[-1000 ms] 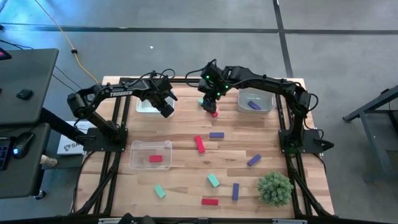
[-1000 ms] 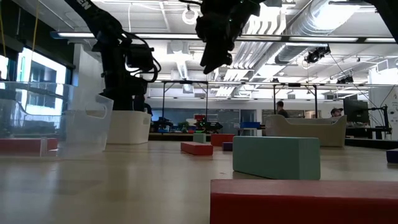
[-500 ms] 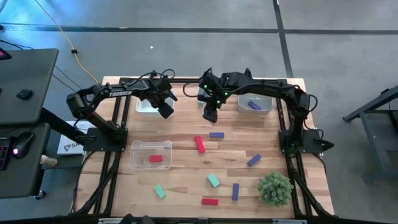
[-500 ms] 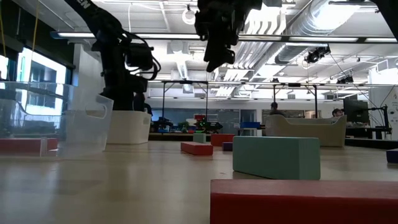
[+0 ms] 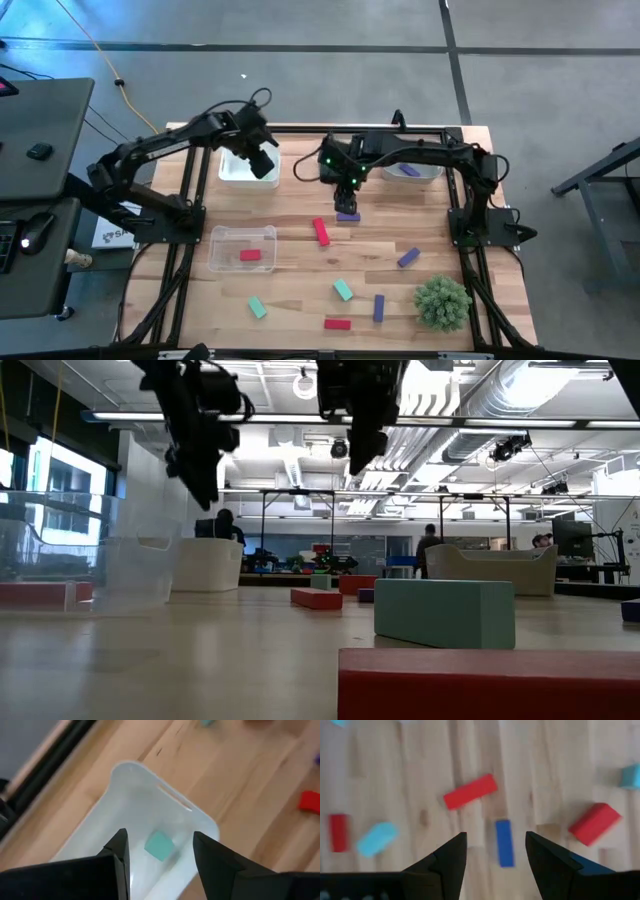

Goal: Sort & place blocks by color
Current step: Put the top left violet block into the gray bin

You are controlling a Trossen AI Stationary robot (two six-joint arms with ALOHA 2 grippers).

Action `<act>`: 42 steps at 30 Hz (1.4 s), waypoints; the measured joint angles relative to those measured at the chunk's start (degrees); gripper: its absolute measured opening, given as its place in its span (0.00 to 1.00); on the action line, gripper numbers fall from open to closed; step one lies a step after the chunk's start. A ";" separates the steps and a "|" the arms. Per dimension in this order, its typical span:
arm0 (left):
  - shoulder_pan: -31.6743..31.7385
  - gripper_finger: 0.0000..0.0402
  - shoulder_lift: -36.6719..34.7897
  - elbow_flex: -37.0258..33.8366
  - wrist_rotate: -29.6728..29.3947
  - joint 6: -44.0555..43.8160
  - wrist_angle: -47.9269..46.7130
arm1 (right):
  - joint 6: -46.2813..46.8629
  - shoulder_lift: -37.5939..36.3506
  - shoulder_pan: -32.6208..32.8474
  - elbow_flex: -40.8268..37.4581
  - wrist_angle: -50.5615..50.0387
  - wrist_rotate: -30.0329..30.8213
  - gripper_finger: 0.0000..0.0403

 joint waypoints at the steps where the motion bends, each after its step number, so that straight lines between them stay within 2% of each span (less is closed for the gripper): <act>1: -0.27 0.32 -1.17 0.40 -0.02 0.43 -0.47 | -0.10 0.00 0.49 0.00 -0.55 1.99 0.47; 4: -1.34 0.32 -4.74 0.68 0.03 0.51 -0.60 | 0.43 0.00 1.53 0.00 -2.25 5.01 0.47; 12: -5.54 0.32 -12.67 0.68 0.04 -1.44 -0.59 | 7.01 0.00 2.97 0.00 -2.84 5.37 0.48; 16: -7.89 0.32 -14.96 0.70 0.64 -3.34 -0.62 | 7.02 0.01 3.83 0.00 -4.51 5.77 0.53; 18: -8.96 0.32 -15.87 0.68 2.72 -4.10 -0.60 | 5.73 0.42 4.39 0.02 -4.98 6.75 0.54; 23: -11.95 0.32 -16.76 0.70 7.67 -5.59 -0.54 | 2.60 1.87 5.70 -0.01 -4.80 7.79 0.55; 32: -17.75 0.32 -16.69 0.70 7.25 -5.52 -0.65 | 2.40 6.52 7.54 -0.24 -4.09 11.04 0.55; 42: -19.93 0.32 -16.69 0.70 7.06 -5.52 -0.65 | 2.41 12.38 7.53 -0.31 -3.46 12.03 0.55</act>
